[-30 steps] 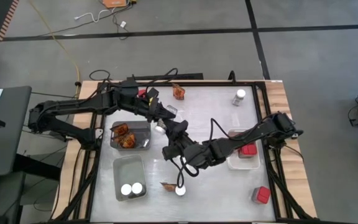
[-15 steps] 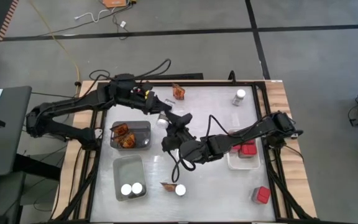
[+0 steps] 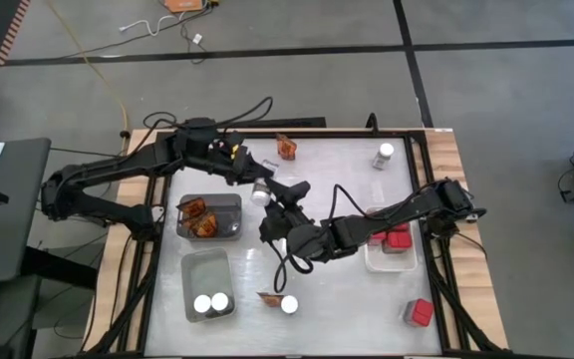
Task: Sort spices by type
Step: Adjust the white spice bottle inside the gray bin
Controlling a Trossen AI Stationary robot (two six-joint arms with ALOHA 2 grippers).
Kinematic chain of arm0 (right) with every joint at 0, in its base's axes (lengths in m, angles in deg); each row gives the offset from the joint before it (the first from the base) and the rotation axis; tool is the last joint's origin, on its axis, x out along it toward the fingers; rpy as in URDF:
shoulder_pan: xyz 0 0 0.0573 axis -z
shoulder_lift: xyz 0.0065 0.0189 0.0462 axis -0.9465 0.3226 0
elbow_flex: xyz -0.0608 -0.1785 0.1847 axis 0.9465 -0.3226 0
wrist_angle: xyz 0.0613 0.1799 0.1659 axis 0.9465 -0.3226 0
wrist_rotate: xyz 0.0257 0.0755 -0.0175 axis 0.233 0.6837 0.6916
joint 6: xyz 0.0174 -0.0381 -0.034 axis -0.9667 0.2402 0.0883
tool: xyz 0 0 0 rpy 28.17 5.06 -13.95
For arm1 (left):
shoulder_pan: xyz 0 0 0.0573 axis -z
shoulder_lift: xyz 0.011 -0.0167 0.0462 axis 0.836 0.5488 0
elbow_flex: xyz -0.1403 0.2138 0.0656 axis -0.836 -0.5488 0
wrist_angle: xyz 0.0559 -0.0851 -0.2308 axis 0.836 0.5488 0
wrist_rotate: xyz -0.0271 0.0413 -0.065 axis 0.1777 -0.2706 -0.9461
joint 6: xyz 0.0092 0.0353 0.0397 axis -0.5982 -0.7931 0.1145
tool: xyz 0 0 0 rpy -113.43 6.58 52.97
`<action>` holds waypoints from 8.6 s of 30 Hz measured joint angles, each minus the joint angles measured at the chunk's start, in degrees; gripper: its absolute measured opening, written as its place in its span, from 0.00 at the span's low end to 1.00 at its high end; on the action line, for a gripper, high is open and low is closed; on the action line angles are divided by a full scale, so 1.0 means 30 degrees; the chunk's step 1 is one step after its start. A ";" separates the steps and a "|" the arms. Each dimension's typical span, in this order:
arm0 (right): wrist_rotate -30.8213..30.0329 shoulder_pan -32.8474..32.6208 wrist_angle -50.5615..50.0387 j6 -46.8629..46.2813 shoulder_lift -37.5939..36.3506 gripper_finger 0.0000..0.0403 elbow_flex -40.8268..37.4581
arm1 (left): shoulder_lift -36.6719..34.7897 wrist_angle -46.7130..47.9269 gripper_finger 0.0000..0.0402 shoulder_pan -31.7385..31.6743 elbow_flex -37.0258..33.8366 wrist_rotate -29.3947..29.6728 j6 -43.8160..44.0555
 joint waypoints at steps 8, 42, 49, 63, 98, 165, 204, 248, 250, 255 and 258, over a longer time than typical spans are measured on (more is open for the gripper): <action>-0.0020 -0.0041 -0.0236 -0.0094 0.0015 0.56 -0.0044 | 0.0363 0.0861 0.62 0.0228 0.0100 -0.0089 -0.0835; 0.2119 0.0147 -0.6982 -1.7996 -0.0044 0.56 -0.0007 | -0.5978 0.5244 0.80 -0.0587 0.0632 0.4137 -1.2664; 1.4626 0.3032 -0.5526 -2.3175 -0.0143 0.56 0.0000 | -0.8099 0.9804 0.80 0.3932 0.0549 1.0034 -1.3100; 2.0896 0.4350 -1.4789 -2.2136 -0.4797 0.55 -0.0234 | -0.6251 0.4416 0.80 1.5538 -0.4642 2.1777 -1.2286; 2.2199 0.2929 -0.4987 -1.8344 -0.7752 0.55 -0.4153 | 0.0693 -0.7592 0.80 1.3315 -0.4075 1.6255 -1.8271; 1.1210 -0.3569 -1.6355 -2.6826 -1.4096 0.75 -0.8036 | -0.3068 0.0925 0.48 1.3165 0.0488 1.9120 -1.7221; 1.7146 0.1355 0.4152 -1.5787 -0.6244 0.75 -0.7004 | 0.0706 -0.7788 0.49 1.3232 -0.0541 1.4591 -2.0666; 1.8105 0.1894 0.1887 -1.6798 -0.5836 0.54 -0.5442 | 0.2236 -0.8485 0.50 1.2071 -0.0388 1.4060 -2.0220; 1.8105 0.1894 0.1812 -1.6720 -0.5836 0.54 -0.5442 | 0.2243 -0.8424 0.51 1.2164 -0.0388 1.4118 -2.0362; 1.8098 0.1894 0.1142 -1.6849 -0.5836 0.54 -0.5442 | 0.2248 -0.7679 0.51 1.2169 -0.0388 1.4200 -2.0057; 1.8095 0.1889 0.0918 -1.6846 -0.5836 0.54 -0.5442 | 0.2272 -0.7787 0.52 1.2169 -0.0388 1.4212 -2.0146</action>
